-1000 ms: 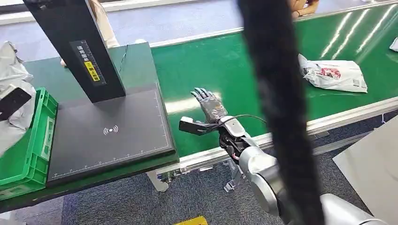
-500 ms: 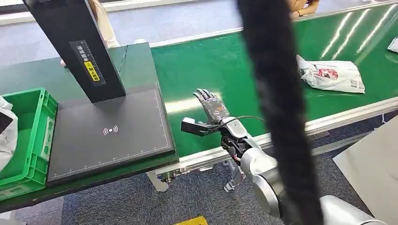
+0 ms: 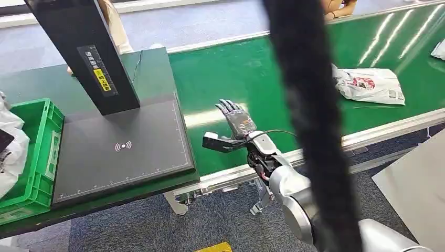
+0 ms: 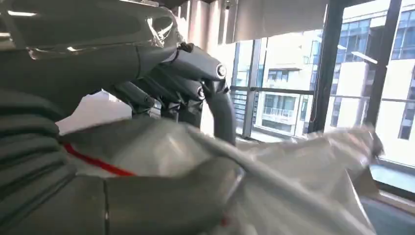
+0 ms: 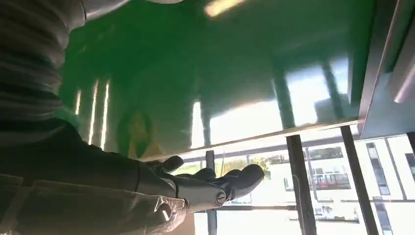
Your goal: Moved the parcel from conveyor to table for the left to box.
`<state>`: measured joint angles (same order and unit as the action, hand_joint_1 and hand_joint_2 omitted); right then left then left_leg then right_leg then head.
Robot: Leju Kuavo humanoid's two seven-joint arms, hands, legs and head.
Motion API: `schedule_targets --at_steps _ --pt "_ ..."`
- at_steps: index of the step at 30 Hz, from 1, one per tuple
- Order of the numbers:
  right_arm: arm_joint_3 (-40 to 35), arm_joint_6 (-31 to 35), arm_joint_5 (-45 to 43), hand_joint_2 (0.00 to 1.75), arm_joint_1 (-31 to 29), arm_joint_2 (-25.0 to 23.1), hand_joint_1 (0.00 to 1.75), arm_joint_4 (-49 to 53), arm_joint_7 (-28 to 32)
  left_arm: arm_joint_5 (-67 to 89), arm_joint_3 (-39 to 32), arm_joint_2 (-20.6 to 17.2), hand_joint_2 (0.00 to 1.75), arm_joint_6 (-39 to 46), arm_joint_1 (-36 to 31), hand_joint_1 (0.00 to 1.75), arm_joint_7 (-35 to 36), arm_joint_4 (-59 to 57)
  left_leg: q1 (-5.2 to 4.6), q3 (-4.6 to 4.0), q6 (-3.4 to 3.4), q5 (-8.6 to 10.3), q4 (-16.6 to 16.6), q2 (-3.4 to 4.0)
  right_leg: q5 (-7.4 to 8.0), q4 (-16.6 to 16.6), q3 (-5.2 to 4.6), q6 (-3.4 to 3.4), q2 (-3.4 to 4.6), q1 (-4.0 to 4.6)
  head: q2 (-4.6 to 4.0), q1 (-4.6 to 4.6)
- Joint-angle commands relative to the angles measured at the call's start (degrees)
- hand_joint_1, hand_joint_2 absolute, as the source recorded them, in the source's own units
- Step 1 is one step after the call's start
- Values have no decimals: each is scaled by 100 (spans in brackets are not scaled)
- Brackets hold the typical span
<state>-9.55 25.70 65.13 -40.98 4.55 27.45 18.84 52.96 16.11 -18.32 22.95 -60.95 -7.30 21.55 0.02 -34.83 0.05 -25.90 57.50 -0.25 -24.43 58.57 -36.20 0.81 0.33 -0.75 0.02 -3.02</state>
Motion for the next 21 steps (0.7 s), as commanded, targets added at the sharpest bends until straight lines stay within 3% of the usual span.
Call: schedule_targets --at_steps 1,18,21 --pt "126 -83 22 175 -142 -82 0 -306 105 93 -132 231 0 36 -120 0 -24 -330 2 5 -3 -1 -1 -3 -2 -3 7 -3 -6 2 0 0" --pt "103 7 -77 175 -216 -118 0 -573 205 157 -214 386 0 -29 -244 0 -150 -395 3 3 -4 -2 2 -2 -2 -1 5 -4 -5 3 0 0" --pt "102 32 -108 175 -189 -147 0 -555 184 138 -230 675 0 16 -246 0 -438 -296 3 2 -3 -2 3 -5 -2 -1 6 -3 -7 3 0 0"
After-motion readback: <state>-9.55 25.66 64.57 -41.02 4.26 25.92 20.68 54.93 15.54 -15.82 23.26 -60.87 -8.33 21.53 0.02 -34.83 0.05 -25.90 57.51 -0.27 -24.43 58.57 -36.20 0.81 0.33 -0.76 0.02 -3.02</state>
